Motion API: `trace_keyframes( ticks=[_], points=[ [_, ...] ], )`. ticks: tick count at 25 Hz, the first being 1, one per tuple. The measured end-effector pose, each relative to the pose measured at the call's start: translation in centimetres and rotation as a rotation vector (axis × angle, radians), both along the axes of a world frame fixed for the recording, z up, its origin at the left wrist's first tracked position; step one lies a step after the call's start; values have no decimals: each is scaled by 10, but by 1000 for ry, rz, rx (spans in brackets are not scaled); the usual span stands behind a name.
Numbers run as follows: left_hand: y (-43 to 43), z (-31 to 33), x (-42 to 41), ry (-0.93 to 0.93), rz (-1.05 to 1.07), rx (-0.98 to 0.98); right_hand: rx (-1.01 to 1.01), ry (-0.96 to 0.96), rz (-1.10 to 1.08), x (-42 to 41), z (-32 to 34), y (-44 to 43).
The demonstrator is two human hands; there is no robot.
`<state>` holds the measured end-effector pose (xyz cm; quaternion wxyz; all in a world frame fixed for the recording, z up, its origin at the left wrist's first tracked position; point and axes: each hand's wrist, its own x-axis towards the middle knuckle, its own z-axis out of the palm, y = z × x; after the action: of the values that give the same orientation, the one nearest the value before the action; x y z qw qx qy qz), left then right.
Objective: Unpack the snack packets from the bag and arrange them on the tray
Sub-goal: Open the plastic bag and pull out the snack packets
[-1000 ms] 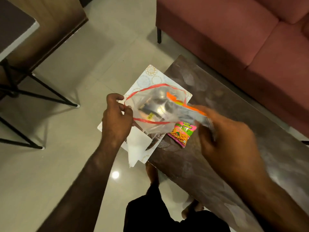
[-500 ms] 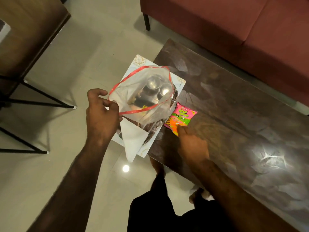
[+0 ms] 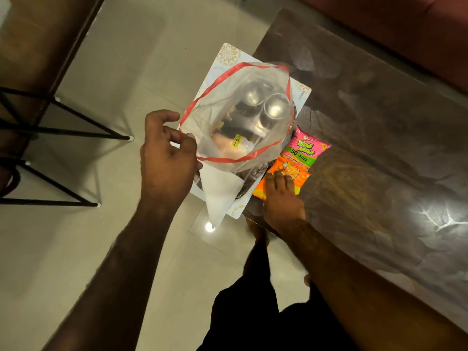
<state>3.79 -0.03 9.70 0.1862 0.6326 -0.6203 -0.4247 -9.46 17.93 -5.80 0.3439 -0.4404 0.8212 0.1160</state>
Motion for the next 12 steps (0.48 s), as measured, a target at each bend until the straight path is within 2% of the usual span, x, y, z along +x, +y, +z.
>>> trace_keyframes(
  ticks=[4, 7, 12],
  points=[
    [-3, -1, -1, 8, -12, 3, -34, -53, -5, -6, 1, 3],
    [-2, -1, -1, 18, -34, -10, -79, -106, -90, -17, 8, 4],
    [5, 3, 1, 48, -157, 33, -244, -158, -162, -40, 26, 1]
  ],
)
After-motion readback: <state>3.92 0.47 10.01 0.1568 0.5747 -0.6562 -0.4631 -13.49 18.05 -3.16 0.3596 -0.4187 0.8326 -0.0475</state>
